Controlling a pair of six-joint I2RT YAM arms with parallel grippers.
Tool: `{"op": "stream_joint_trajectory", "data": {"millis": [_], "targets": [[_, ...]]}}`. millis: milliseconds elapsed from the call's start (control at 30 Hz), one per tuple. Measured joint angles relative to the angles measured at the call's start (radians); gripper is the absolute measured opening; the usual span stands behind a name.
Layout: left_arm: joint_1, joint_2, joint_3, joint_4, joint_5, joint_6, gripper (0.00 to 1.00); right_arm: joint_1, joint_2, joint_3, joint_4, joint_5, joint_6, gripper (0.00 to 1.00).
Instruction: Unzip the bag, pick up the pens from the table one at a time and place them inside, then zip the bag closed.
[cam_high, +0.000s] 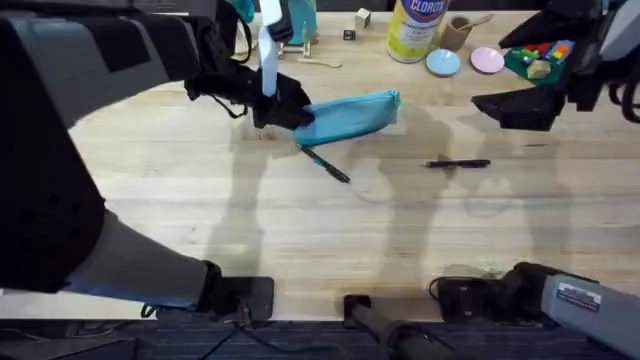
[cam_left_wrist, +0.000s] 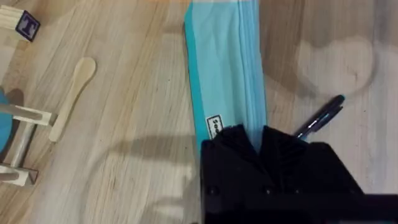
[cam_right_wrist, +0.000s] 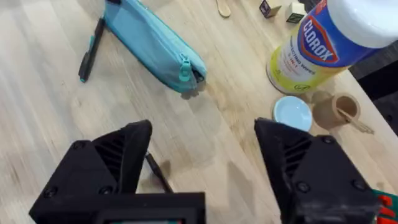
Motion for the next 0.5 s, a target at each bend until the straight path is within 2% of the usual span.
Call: {"op": "stream_joint_trajectory", "data": {"millis": [167, 500], "targets": [[0.000, 0.000, 0.000, 0.000, 0.000, 0.000, 0.044, 0.013, 0.020, 0.001, 0.000, -0.003, 0.001, 0.996], [0.000, 0.000, 0.000, 0.000, 0.000, 0.000, 0.044, 0.148, 0.173, 0.001, 0.062, -0.003, 0.003, 0.996]]}}
